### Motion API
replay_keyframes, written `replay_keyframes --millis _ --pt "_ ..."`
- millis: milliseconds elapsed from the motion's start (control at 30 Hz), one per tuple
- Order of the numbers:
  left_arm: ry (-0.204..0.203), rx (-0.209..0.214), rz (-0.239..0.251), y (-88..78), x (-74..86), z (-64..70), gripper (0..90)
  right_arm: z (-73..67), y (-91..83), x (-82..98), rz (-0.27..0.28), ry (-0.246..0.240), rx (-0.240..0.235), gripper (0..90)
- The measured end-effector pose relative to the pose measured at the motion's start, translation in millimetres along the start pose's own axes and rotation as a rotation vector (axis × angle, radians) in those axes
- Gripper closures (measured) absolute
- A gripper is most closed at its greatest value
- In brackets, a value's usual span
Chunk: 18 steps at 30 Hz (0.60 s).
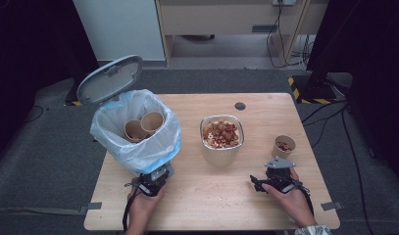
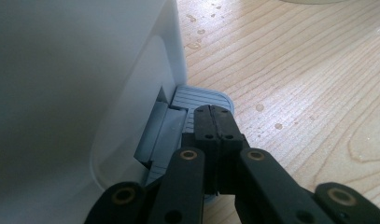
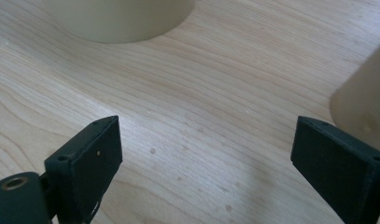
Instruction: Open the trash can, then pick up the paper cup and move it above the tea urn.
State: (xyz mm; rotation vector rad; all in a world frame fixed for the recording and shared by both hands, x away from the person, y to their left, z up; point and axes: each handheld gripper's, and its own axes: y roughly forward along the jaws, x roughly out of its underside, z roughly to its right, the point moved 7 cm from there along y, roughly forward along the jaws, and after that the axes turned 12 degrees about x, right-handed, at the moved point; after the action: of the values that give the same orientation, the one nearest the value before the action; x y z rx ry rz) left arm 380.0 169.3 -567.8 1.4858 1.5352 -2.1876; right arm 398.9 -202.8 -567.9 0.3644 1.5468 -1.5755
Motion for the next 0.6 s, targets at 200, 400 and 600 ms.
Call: replay_keyframes --millis 200,400,600 --pt "0.004 0.000 -0.001 -0.1 0.0 0.1 89.3 17.2 -12.1 6.8 -0.011 0.053 0.039 7.1" --pt "0.002 0.001 -0.001 -0.1 -0.1 0.1 89.3 26.2 -20.4 14.0 -0.027 0.064 0.074 7.4" --pt "0.003 0.000 -0.002 -0.1 -0.1 0.2 89.3 42.3 -23.5 18.4 -0.041 0.103 0.145 7.8"
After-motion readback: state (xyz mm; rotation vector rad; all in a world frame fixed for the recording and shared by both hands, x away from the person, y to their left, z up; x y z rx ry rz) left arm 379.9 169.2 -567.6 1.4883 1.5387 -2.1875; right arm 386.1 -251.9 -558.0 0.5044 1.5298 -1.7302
